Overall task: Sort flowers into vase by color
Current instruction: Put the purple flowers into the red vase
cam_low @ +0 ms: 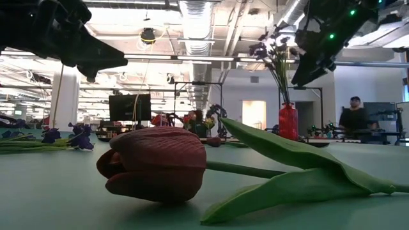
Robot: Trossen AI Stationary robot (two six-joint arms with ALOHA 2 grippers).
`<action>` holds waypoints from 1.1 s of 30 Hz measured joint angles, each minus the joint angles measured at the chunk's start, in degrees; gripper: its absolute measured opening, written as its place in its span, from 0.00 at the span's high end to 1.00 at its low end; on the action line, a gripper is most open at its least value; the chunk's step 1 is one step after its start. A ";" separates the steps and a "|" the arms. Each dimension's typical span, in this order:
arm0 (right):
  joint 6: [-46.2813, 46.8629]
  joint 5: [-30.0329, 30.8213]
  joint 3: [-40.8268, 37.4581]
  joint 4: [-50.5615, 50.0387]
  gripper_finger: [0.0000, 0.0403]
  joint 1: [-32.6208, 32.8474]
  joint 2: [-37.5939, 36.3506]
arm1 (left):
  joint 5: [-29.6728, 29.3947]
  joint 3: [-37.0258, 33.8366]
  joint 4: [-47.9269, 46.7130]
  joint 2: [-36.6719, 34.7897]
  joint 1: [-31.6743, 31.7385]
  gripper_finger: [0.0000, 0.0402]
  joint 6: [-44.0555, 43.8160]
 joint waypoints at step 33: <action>-0.49 0.97 -9.12 17.76 0.37 38.16 1.64 | 26.87 30.41 -71.06 24.13 -10.10 0.68 -83.88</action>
